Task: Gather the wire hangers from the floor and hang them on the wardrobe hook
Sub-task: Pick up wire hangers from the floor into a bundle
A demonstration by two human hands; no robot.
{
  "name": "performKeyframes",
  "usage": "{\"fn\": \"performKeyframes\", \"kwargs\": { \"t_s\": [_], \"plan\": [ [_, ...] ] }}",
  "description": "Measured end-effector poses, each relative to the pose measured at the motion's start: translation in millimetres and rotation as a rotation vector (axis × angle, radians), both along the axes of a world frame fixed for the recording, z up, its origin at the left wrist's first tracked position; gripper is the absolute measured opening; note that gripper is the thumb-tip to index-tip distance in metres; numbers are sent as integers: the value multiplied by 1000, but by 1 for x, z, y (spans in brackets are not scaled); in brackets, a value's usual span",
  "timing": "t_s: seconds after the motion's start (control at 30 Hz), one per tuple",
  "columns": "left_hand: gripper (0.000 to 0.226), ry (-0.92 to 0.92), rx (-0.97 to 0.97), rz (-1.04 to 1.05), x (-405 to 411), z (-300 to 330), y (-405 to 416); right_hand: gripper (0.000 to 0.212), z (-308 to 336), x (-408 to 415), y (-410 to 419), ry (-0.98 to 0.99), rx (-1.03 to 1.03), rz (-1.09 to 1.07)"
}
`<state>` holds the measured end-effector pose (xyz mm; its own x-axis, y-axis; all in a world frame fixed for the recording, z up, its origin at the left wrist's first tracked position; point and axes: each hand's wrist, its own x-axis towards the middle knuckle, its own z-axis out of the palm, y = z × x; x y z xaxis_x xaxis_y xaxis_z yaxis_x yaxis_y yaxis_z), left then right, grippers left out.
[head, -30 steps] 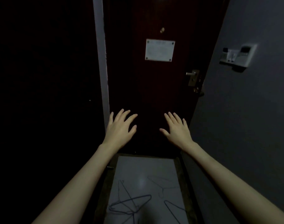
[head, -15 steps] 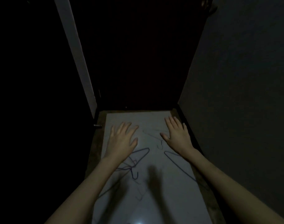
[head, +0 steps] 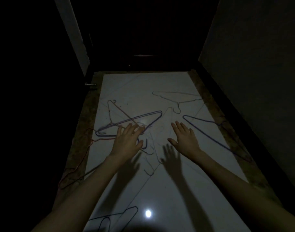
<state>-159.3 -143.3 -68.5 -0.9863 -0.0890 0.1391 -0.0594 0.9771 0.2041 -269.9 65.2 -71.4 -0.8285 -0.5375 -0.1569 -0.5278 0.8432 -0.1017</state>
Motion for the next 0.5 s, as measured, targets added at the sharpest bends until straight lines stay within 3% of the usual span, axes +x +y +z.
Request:
{"fn": "performKeyframes", "kwargs": {
  "t_s": [0.13, 0.27, 0.43, 0.5],
  "plan": [
    [57, -17, -17, -11, 17, -72, -13, 66, -68, 6, -8, 12, -55, 54],
    [72, -153, 49, 40, 61, -124, -17, 65, -113, 37, -12, -59, -87, 112],
    [67, -247, 108, 70, 106, -155, -13, 73, -152, 81, -14, -158, -102, 192],
    [52, -304, 142, 37, 118, -174, -9, 76, -166, 90, -18, -161, -109, 227]
  ]
}}
